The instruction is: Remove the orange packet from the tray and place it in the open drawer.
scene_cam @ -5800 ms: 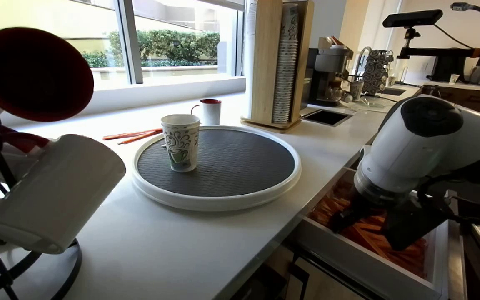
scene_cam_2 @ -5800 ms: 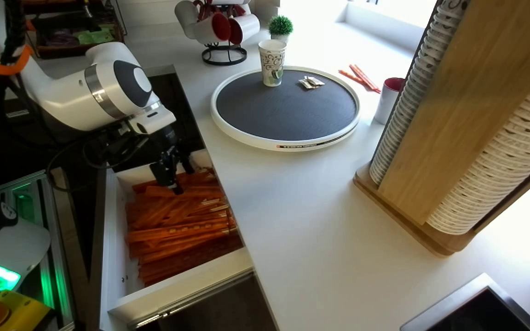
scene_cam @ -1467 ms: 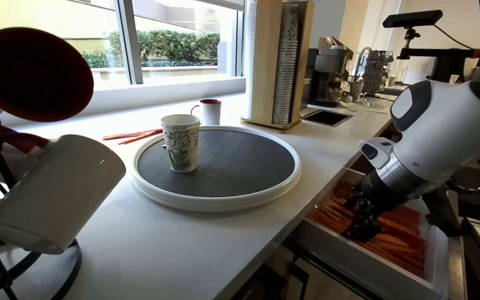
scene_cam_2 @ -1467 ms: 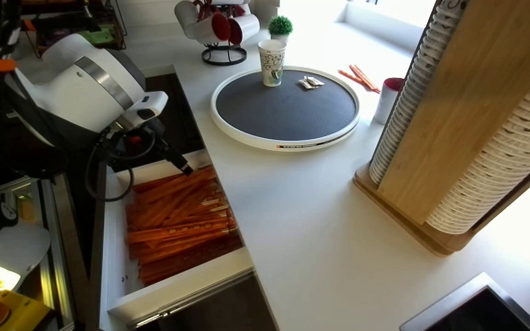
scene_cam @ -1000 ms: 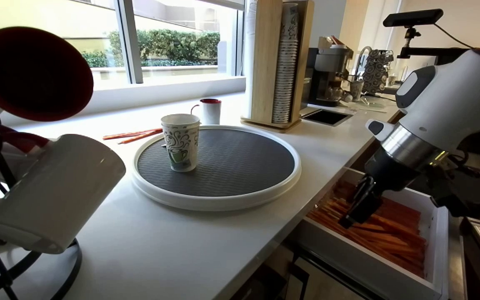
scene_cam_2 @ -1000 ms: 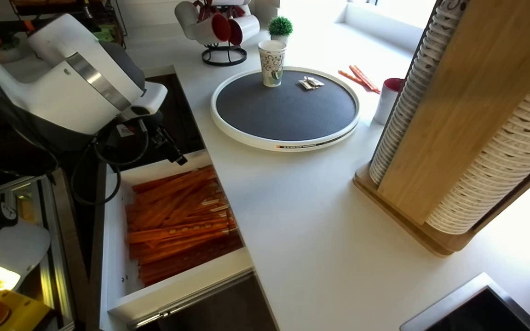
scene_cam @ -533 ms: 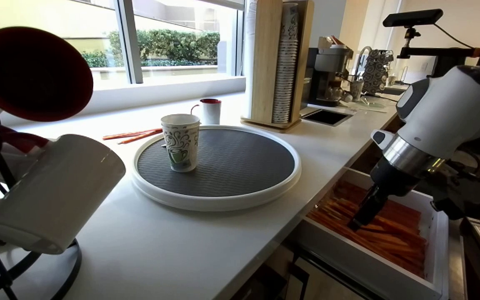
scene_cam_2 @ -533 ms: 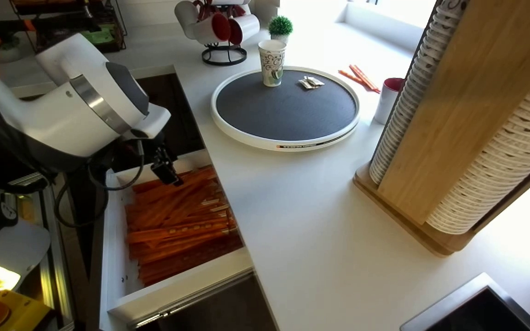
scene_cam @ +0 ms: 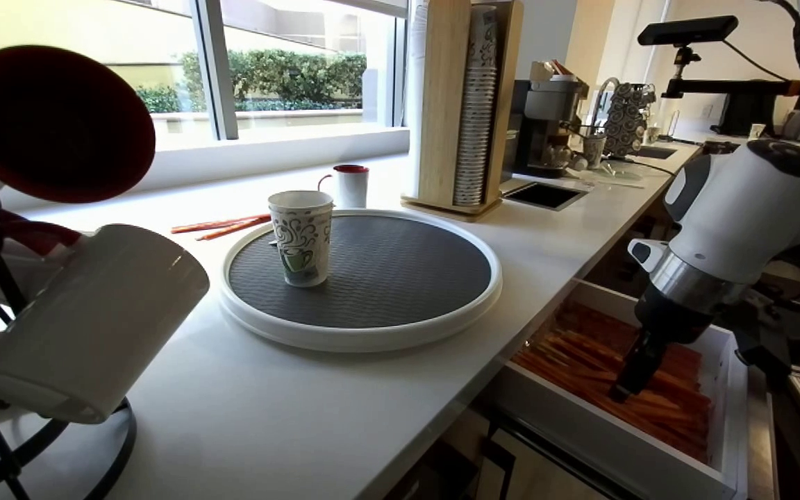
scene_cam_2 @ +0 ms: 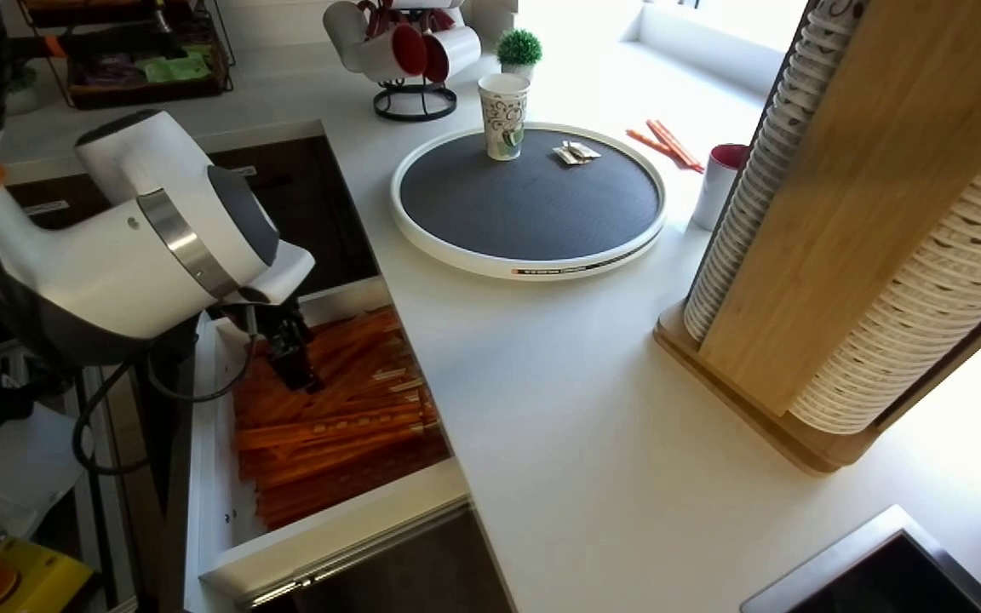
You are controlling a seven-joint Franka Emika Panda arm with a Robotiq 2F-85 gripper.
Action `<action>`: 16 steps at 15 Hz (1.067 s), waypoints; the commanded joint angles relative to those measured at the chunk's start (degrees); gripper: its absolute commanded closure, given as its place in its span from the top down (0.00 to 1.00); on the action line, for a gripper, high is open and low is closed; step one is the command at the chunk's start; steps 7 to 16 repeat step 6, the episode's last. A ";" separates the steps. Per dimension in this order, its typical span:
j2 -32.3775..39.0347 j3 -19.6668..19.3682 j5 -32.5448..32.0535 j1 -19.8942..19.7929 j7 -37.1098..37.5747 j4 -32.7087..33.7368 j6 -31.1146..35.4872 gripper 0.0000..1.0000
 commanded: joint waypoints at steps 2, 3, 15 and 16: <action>-0.05 -1.45 -0.79 0.87 0.00 0.03 0.00 1.00; -0.07 -1.63 -0.87 1.02 0.00 0.05 0.00 1.00; -0.07 -1.72 -0.90 1.32 0.00 0.07 0.00 1.00; -0.07 -1.72 -0.90 1.32 0.00 0.07 0.00 1.00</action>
